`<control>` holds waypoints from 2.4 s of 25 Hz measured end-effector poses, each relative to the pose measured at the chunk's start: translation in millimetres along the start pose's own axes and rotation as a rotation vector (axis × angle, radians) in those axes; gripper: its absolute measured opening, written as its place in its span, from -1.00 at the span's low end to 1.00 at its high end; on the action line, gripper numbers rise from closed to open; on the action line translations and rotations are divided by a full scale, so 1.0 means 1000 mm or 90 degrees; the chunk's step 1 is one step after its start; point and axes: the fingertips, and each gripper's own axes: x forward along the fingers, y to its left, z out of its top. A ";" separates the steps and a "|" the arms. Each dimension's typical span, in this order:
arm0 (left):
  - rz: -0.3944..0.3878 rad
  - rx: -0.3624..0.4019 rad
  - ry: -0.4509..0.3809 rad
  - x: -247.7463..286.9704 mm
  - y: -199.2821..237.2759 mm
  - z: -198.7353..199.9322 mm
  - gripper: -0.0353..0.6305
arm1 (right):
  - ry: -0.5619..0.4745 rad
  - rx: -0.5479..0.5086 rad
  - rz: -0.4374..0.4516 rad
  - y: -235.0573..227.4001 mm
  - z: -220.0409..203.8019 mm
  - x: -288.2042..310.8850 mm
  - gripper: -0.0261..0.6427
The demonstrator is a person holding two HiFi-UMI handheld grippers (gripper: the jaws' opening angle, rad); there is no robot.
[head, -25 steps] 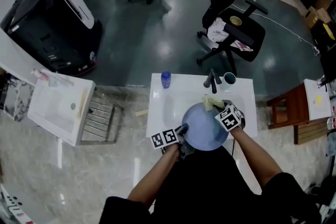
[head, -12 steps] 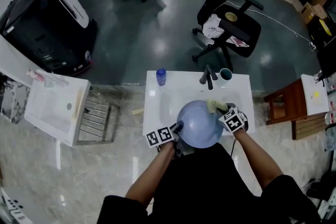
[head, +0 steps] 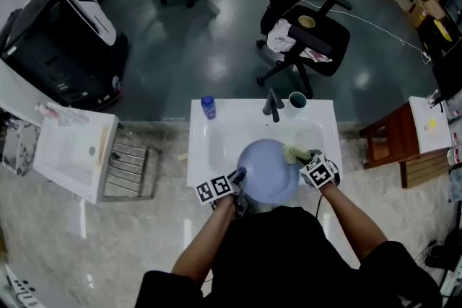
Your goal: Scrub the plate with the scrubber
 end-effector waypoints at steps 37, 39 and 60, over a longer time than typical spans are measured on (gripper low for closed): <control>0.076 -0.064 -0.112 0.041 -0.045 -0.101 -0.71 | -0.016 0.099 0.199 0.032 -0.153 -0.097 -0.74; 0.078 -0.071 -0.120 0.041 -0.046 -0.103 -0.71 | -0.021 0.103 0.206 0.037 -0.153 -0.100 -0.75; 0.091 -0.101 -0.190 0.036 -0.052 -0.104 -0.71 | -0.064 0.165 0.301 0.079 -0.129 -0.103 -0.75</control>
